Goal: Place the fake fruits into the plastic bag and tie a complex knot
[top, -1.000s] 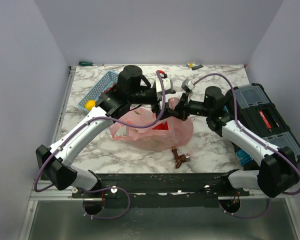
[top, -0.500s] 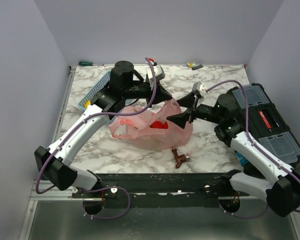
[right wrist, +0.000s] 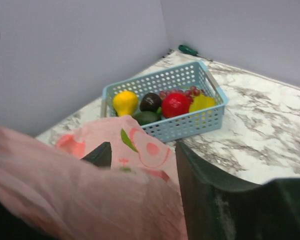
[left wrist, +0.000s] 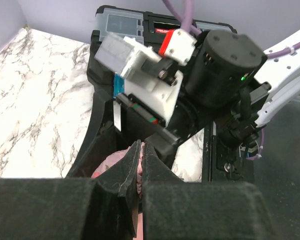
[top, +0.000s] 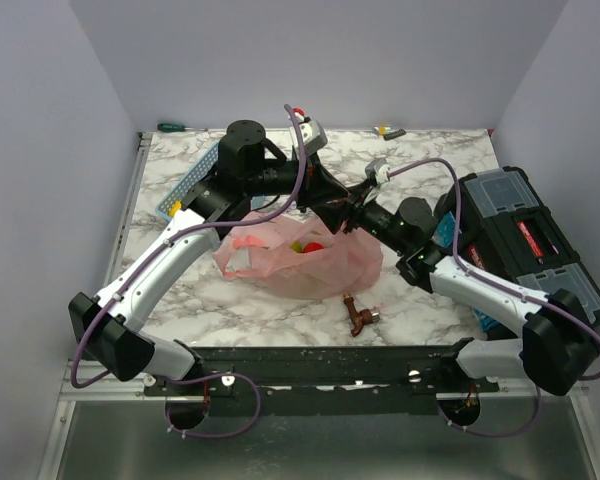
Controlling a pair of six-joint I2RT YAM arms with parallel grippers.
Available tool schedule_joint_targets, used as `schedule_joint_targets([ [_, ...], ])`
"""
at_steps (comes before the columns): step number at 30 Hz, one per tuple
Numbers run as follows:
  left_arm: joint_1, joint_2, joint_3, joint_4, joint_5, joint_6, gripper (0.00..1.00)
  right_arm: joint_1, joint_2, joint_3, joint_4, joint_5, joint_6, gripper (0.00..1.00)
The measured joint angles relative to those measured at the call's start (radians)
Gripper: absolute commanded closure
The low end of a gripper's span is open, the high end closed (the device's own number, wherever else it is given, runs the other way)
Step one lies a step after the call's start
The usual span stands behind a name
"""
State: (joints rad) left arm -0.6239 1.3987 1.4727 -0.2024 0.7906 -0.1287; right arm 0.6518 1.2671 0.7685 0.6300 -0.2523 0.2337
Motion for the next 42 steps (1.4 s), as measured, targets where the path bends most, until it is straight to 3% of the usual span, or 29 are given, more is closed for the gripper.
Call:
schedule_joint_targets([
  [4,0.010,0.000,0.000,-0.002,0.001,-0.017,1.00,0.014,0.041,-0.069,0.069,0.054,-0.028,0.67],
  [6,0.022,0.000,0.000,-0.009,0.002,-0.023,1.00,0.017,0.056,-0.113,0.099,0.057,-0.045,0.82],
  [7,0.027,0.000,0.000,-0.020,0.003,-0.025,1.00,0.019,0.064,-0.142,0.126,0.056,-0.055,0.94],
  [8,0.031,0.002,0.000,-0.033,0.003,-0.026,1.00,0.021,0.068,-0.162,0.145,0.054,-0.063,0.99],
  [9,0.034,0.003,0.000,-0.041,0.003,-0.026,1.00,0.024,0.069,-0.180,0.167,0.048,-0.074,0.99],
  [10,0.036,0.004,0.000,-0.053,0.004,-0.025,0.91,0.024,0.070,-0.190,0.178,0.043,-0.082,0.99],
  [12,0.043,0.004,-0.001,-0.070,0.007,-0.018,0.53,0.026,0.069,-0.204,0.196,0.023,-0.091,0.99],
  [13,0.048,0.002,-0.003,-0.069,0.013,-0.016,0.41,0.025,0.069,-0.207,0.194,0.018,-0.097,0.99],
  [16,0.103,-0.030,-0.023,-0.060,0.045,0.000,0.20,0.025,0.069,-0.222,0.174,0.003,-0.105,0.99],
  [18,0.158,-0.090,-0.066,-0.098,0.052,0.112,0.11,0.023,0.069,-0.224,0.169,-0.012,-0.107,0.99],
  [24,0.188,-0.281,-0.267,-0.272,0.031,0.549,0.09,0.023,0.069,-0.217,0.162,-0.065,-0.107,0.99],
  [27,0.163,-0.288,-0.337,-0.285,-0.013,0.664,0.01,0.023,0.069,-0.212,0.159,-0.086,-0.102,0.99],
  [33,0.055,-0.190,-0.431,-0.209,-0.105,0.708,0.02,0.023,0.068,-0.212,0.144,-0.107,-0.085,0.99],
  [35,0.029,-0.163,-0.475,-0.164,-0.104,0.697,0.09,0.023,0.068,-0.211,0.132,-0.106,-0.076,0.99],
  [38,0.002,-0.154,-0.562,-0.090,-0.102,0.672,0.36,0.023,0.068,-0.203,0.118,-0.091,-0.048,0.99],
  [40,-0.031,-0.158,-0.634,-0.032,-0.106,0.653,0.68,0.023,0.068,-0.191,0.106,-0.073,-0.024,0.99],
  [42,-0.071,-0.158,-0.686,0.027,-0.132,0.628,0.90,0.023,0.070,-0.182,0.094,-0.063,0.000,0.99],
])
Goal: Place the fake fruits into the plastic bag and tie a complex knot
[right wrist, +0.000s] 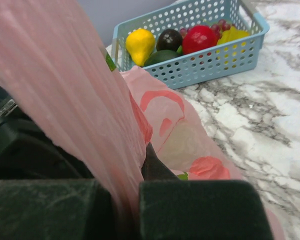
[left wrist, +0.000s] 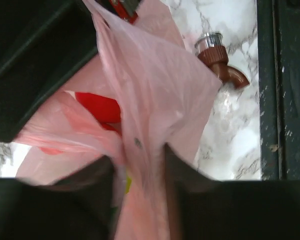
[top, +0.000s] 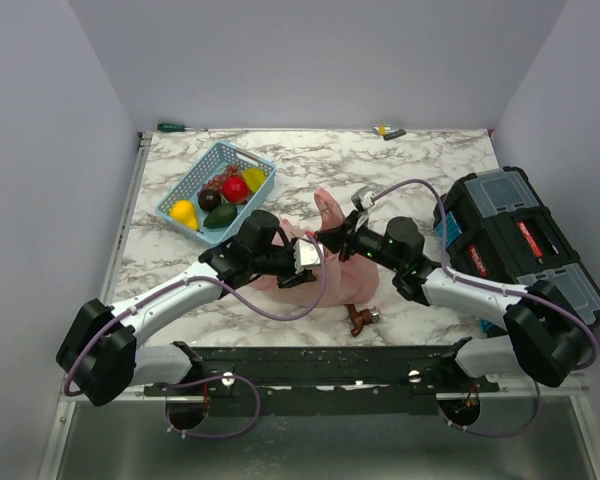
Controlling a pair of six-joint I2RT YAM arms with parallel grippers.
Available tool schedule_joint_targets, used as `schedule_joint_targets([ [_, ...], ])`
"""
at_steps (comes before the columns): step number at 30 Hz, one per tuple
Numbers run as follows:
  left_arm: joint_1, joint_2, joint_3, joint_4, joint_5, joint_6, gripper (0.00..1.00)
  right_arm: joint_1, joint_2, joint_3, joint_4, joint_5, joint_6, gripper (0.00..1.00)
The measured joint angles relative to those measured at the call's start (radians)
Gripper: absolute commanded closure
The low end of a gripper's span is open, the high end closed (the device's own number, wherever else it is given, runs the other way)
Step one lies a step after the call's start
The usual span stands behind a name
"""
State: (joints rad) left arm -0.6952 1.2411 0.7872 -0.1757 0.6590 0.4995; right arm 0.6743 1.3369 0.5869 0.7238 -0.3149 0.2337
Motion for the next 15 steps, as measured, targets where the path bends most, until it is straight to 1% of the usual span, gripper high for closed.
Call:
schedule_joint_targets([
  [1,-0.017,0.000,-0.018,0.036,-0.024,-0.012,0.99,0.003,0.002,0.003,-0.008,0.002,0.013,0.99],
  [2,-0.030,0.000,-0.033,0.073,-0.053,-0.024,1.00,0.007,0.007,0.005,-0.016,0.003,0.027,0.96],
  [4,-0.043,0.000,-0.049,0.119,-0.097,-0.040,1.00,0.008,0.025,0.015,-0.023,0.008,0.048,0.95],
  [5,-0.048,0.000,-0.056,0.140,-0.119,-0.045,1.00,0.007,0.036,0.022,-0.023,0.016,0.057,0.93],
  [6,-0.056,0.000,-0.066,0.169,-0.152,-0.049,1.00,0.007,0.049,0.033,-0.024,0.025,0.065,0.87],
  [7,-0.068,0.000,-0.077,0.200,-0.192,-0.049,1.00,0.006,0.063,0.047,-0.024,0.035,0.071,0.78],
  [10,-0.091,0.000,-0.088,0.244,-0.268,-0.038,1.00,0.006,0.111,0.100,-0.023,0.071,0.090,0.67],
  [12,-0.100,0.000,-0.086,0.265,-0.304,-0.029,1.00,0.005,0.146,0.151,-0.023,0.086,0.094,0.56],
  [15,-0.106,0.003,-0.073,0.279,-0.359,-0.017,1.00,0.005,0.185,0.212,-0.023,0.082,0.104,0.42],
])
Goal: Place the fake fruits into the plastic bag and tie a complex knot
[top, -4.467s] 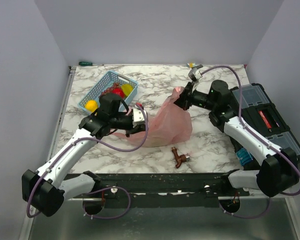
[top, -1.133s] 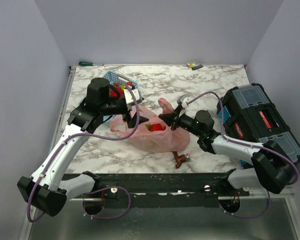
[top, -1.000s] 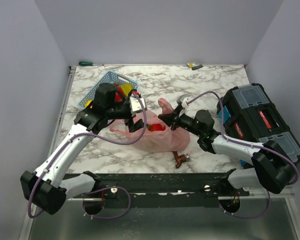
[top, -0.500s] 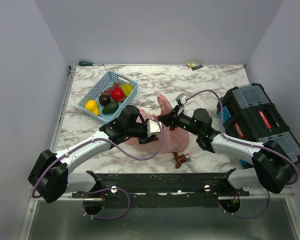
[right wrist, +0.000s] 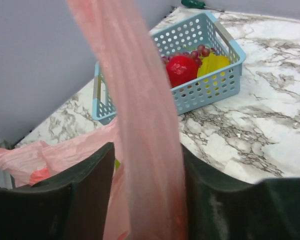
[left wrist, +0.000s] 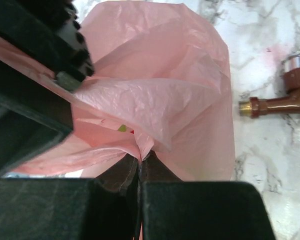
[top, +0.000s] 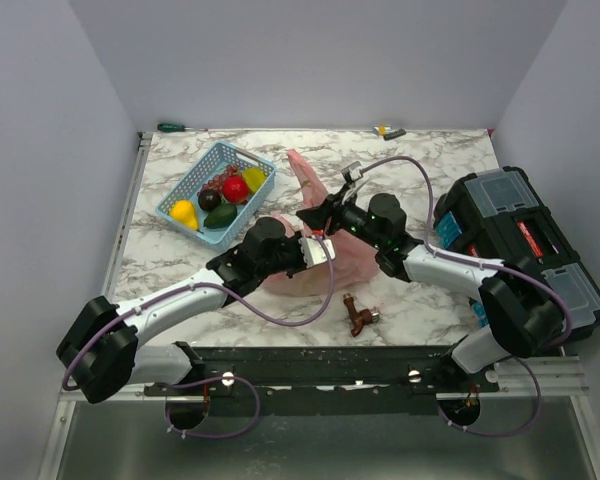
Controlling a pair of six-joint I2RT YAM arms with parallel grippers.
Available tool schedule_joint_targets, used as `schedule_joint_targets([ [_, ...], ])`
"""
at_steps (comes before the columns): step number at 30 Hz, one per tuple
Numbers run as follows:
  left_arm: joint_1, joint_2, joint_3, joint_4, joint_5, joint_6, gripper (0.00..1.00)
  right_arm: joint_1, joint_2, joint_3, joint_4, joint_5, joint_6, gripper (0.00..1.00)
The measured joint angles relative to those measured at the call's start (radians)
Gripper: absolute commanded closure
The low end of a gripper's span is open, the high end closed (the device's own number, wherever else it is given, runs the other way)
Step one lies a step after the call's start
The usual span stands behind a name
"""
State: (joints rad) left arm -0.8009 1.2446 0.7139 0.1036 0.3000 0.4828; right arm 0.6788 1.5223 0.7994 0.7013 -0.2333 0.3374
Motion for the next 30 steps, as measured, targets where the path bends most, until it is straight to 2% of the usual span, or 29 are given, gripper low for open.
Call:
schedule_joint_targets([
  [3,0.000,0.006,0.018,0.005,-0.047,0.004,1.00,0.000,0.015,0.013,-0.007,-0.008,-0.003,0.32],
  [4,0.000,0.009,0.022,0.005,-0.063,0.003,1.00,0.000,0.017,0.013,-0.021,-0.007,-0.008,0.33],
  [5,0.000,0.010,0.025,0.005,-0.076,0.003,1.00,0.000,0.019,0.012,-0.040,-0.003,-0.018,0.37],
  [7,0.000,0.010,0.025,0.005,-0.092,0.003,1.00,0.000,0.019,0.003,-0.071,0.020,-0.043,0.59],
  [8,0.000,0.010,0.025,0.005,-0.105,0.004,1.00,0.000,0.019,-0.004,-0.084,0.035,-0.055,0.77],
  [9,0.000,0.010,0.025,0.005,-0.110,0.004,1.00,0.000,0.019,-0.010,-0.100,0.049,-0.071,0.90],
  [10,-0.001,0.010,0.025,0.004,-0.117,0.006,0.98,0.000,0.019,-0.016,-0.114,0.063,-0.085,0.99],
  [12,-0.002,0.010,0.025,-0.006,-0.122,0.010,0.72,0.000,0.019,-0.018,-0.139,0.071,-0.097,0.99],
  [13,-0.001,0.010,0.029,-0.025,-0.116,0.012,0.55,0.002,0.019,-0.018,-0.143,0.070,-0.110,0.99],
  [15,0.006,0.010,0.066,-0.119,-0.064,0.010,0.27,0.002,0.018,-0.018,-0.146,0.068,-0.135,0.99],
  [16,0.018,0.007,0.104,-0.191,-0.016,0.006,0.03,0.002,0.018,-0.018,-0.147,0.067,-0.148,0.99],
  [20,0.131,-0.065,0.230,-0.377,0.167,-0.063,0.01,0.000,0.017,-0.025,-0.132,0.057,-0.200,0.99],
  [24,0.335,-0.245,0.304,-0.521,0.287,-0.110,0.01,0.000,0.016,-0.047,-0.109,0.056,-0.231,0.99],
  [27,0.450,-0.374,0.289,-0.617,0.323,-0.108,0.01,0.000,0.016,-0.055,-0.100,0.055,-0.240,0.99],
  [30,0.512,-0.466,0.214,-0.689,0.321,-0.079,0.01,0.000,0.016,-0.055,-0.089,0.054,-0.243,0.99],
])
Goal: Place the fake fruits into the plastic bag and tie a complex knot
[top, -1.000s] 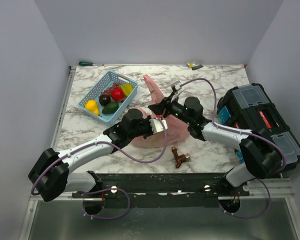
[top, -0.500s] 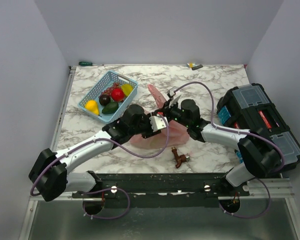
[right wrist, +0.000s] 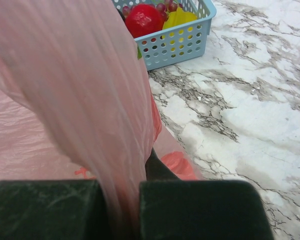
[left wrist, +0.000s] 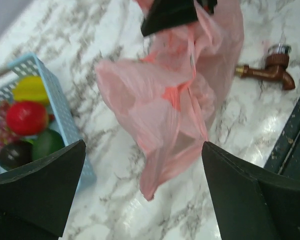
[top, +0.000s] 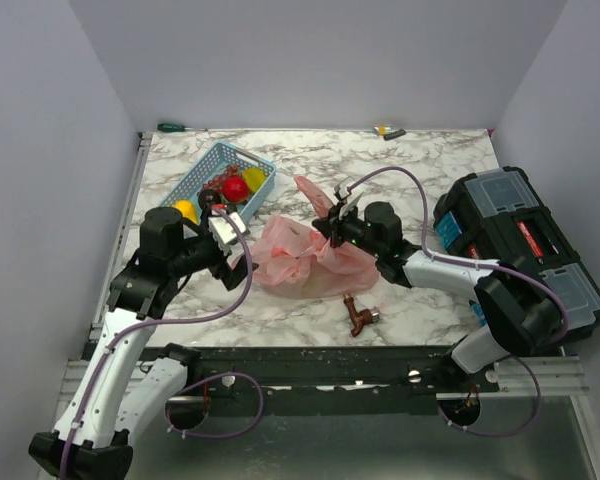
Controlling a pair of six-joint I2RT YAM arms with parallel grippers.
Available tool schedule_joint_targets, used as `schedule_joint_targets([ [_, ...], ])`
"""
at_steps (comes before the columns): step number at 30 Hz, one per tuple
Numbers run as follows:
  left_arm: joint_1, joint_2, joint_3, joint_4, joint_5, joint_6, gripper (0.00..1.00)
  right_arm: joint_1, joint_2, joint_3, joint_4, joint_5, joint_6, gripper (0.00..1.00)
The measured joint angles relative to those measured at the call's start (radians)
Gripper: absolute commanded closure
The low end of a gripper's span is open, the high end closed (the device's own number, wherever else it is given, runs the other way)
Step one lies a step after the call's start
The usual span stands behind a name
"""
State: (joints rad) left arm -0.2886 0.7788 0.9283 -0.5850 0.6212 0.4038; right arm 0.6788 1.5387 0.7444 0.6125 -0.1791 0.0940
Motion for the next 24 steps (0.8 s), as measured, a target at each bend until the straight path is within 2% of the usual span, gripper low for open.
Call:
schedule_joint_targets([
  [5,0.061,-0.004,-0.132,-0.086,-0.002,0.057,0.06,0.000,0.000,0.000,0.006,-0.002,-0.001,0.99],
  [9,0.079,0.042,-0.210,-0.107,0.002,0.105,0.20,0.000,0.000,-0.001,0.006,-0.001,0.004,0.99],
  [14,0.079,0.048,-0.244,-0.093,0.054,0.126,0.53,0.000,0.000,0.000,-0.014,-0.011,0.013,0.99],
  [17,0.080,0.043,-0.244,-0.093,0.086,0.127,0.91,0.000,-0.002,0.000,-0.014,-0.010,0.010,0.99],
  [18,0.080,0.038,-0.241,-0.097,0.097,0.132,0.98,0.000,-0.002,-0.002,-0.012,-0.006,0.010,0.99],
  [19,0.080,0.033,-0.235,-0.101,0.109,0.138,1.00,0.000,-0.006,-0.007,-0.009,-0.004,0.009,0.99],
  [24,0.080,0.024,-0.134,-0.114,0.183,0.123,1.00,0.000,-0.051,-0.047,-0.010,-0.005,-0.009,0.99],
])
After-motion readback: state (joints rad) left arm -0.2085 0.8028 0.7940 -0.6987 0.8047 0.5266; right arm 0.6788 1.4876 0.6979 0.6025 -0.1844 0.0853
